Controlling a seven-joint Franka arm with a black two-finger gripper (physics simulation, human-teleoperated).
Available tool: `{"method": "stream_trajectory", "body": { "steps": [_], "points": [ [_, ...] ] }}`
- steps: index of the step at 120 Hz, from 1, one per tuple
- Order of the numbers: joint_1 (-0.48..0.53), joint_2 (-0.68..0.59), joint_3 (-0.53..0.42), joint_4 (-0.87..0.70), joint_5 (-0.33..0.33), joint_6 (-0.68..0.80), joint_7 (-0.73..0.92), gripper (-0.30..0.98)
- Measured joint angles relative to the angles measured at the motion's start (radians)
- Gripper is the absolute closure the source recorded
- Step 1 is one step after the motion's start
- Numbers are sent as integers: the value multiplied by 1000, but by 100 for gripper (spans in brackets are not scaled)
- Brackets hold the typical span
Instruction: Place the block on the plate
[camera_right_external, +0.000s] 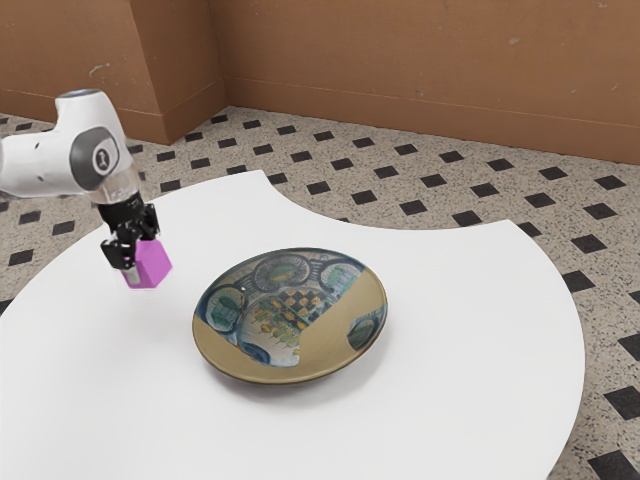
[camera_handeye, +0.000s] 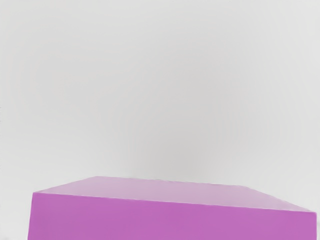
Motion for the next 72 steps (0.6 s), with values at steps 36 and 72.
{"method": "stream_trajectory", "body": {
  "steps": [36,72],
  "points": [
    [-21,-42,-47,95,0,-85,-3,25],
    [-46,-40,-245,160,-15,-144,-4,25]
  ]
}}
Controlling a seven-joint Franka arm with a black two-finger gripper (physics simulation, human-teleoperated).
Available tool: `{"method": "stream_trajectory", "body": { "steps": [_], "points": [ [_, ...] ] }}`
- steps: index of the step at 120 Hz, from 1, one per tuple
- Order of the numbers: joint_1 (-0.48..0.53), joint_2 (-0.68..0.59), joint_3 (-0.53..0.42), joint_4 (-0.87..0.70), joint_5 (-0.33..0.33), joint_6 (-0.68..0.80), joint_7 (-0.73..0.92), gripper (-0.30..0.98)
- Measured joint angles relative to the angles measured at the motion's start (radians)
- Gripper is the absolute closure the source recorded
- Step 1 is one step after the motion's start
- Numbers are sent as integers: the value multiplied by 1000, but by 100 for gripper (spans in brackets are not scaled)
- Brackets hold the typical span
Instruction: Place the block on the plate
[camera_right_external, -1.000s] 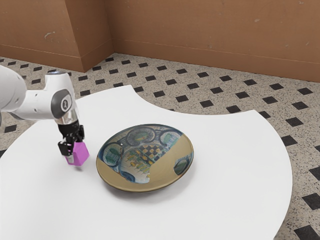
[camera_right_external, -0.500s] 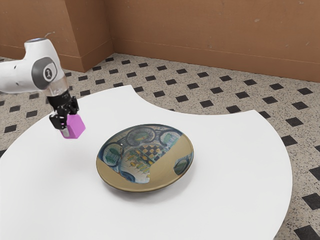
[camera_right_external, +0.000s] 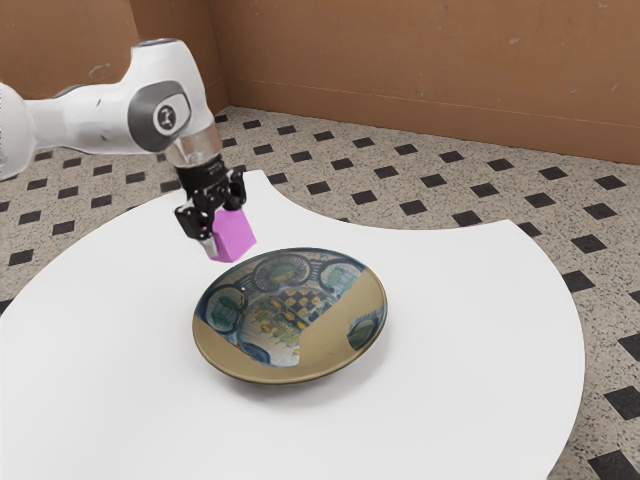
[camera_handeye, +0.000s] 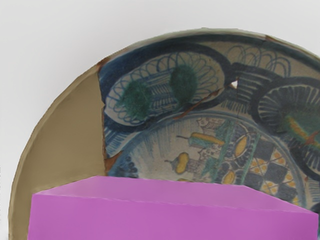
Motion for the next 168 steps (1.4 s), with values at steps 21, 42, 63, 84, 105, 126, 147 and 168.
{"method": "stream_trajectory", "body": {
  "steps": [21,42,63,84,105,126,147,168],
  "points": [
    [-3,34,-48,1,-16,-6,-1,25],
    [-2,89,-51,-1,-24,0,-1,24],
    [-7,145,-54,-10,-33,19,-1,25],
    [-7,180,-53,-10,-40,33,-1,23],
    [-10,184,-52,-10,-43,41,-3,14],
    [-10,170,-52,-9,-41,31,-23,6],
    [-12,132,-70,-5,-38,-7,-39,3],
    [-10,66,-68,24,-32,-66,45,1]
  ]
}}
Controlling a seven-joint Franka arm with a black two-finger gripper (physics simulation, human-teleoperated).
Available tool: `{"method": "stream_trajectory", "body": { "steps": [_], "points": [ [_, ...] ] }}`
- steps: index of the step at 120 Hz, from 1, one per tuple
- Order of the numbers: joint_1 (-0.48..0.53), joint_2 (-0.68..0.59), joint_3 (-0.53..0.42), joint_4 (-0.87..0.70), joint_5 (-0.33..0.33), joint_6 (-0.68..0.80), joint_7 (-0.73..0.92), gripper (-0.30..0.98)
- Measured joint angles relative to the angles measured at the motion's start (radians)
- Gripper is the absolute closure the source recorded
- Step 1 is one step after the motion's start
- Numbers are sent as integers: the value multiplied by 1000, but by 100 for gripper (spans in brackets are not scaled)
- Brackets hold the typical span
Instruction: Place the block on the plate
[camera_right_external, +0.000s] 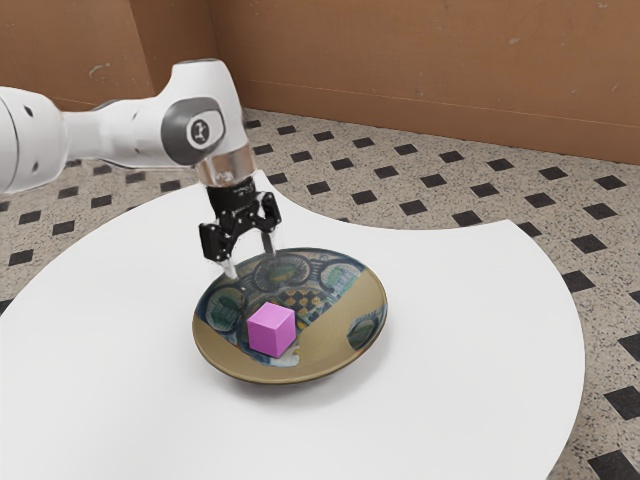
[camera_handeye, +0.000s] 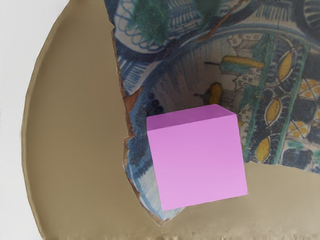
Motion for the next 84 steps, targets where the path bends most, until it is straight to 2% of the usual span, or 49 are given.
{"method": "stream_trajectory", "body": {
  "steps": [35,63,84],
  "points": [
    [0,-128,-1,107,7,-147,351,0],
    [-2,-144,6,257,13,-280,678,0],
    [3,-145,10,277,15,-336,879,0]
  ]
}}
